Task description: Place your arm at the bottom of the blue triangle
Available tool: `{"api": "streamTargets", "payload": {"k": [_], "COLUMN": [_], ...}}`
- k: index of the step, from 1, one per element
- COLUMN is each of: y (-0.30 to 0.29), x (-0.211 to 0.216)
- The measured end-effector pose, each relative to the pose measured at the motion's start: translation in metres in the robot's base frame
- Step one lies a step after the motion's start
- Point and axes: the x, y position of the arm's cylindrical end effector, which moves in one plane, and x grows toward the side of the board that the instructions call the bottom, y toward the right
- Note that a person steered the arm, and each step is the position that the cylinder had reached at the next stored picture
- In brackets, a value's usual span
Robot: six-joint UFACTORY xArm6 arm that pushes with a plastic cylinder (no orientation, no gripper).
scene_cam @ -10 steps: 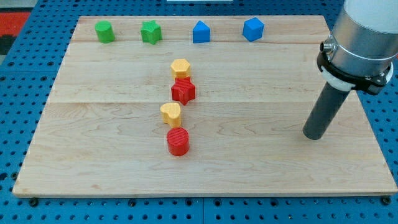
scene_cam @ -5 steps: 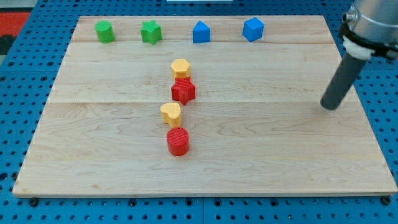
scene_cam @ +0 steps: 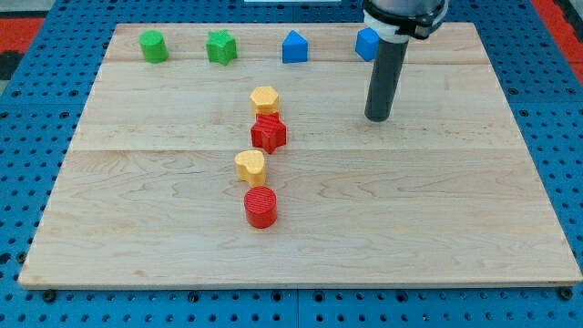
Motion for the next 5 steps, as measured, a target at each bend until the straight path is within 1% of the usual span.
{"api": "streamTargets", "payload": {"k": [1,2,3,5], "y": [-0.012,-0.087,-0.115,-0.125], "x": [-0.045,-0.071,-0.080,-0.080]}}
